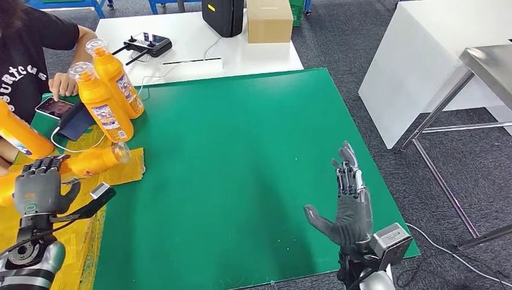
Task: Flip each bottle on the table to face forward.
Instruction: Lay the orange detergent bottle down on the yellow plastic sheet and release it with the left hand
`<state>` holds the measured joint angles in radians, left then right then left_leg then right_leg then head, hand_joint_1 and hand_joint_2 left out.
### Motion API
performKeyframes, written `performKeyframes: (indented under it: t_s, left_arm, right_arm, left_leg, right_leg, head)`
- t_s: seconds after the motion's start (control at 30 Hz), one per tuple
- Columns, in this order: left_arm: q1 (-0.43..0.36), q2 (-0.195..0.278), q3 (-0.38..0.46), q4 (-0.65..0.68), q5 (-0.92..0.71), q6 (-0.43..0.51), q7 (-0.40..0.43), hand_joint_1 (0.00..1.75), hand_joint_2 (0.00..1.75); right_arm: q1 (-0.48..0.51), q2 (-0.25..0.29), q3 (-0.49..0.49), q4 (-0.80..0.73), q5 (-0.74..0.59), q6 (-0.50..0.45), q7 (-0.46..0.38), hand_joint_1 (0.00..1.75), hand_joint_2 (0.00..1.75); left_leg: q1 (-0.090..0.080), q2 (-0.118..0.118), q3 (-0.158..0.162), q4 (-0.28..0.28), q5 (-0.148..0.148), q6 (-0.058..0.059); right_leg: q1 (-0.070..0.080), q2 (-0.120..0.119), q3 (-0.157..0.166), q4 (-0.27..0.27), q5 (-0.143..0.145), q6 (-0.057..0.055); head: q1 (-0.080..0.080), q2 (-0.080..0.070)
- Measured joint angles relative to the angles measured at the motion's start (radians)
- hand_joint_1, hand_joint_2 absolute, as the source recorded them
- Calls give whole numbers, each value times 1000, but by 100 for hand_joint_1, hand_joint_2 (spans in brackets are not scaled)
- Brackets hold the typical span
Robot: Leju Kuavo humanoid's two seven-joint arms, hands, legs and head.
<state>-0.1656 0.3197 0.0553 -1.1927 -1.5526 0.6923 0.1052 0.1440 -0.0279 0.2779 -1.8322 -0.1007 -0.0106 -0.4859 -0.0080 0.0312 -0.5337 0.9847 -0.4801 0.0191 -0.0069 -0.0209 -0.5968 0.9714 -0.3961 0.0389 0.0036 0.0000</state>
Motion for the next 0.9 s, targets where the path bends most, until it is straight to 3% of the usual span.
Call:
performKeyframes:
  t_s: [0.13, 0.43, 0.57, 0.9]
  left_arm:
    - [-13, 4, 0, 82, 44, -48, -60, 77, 175]
    - [-45, -10, -14, 189, 56, -85, -77, 77, 175]
    - [-49, -11, -17, 203, 57, -87, -77, 0, 175]
    - [-70, -30, -32, 254, 75, -95, -85, 0, 175]
  right_arm:
    - [5, 1, -20, -2, 10, 0, 7, 0, 175]
    - [5, 4, -35, -2, 19, 0, 17, 0, 175]
    - [5, 4, -36, -2, 20, 0, 17, 0, 175]
    - [-13, 9, -39, 3, 36, -10, 33, 0, 175]
  left_leg:
    - [0, 0, 0, 0, 0, 0]
    - [0, 0, 0, 0, 0, 0]
    - [0, 0, 0, 0, 0, 0]
    - [0, 0, 1, 0, 0, 0]
  right_leg:
    - [0, 0, 0, 0, 0, 0]
    - [0, 0, 0, 0, 0, 0]
    - [0, 0, 0, 0, 0, 0]
    - [0, 0, 1, 0, 0, 0]
  head:
    - [0, 0]
    - [0, 0]
    - [0, 0]
    - [0, 0]
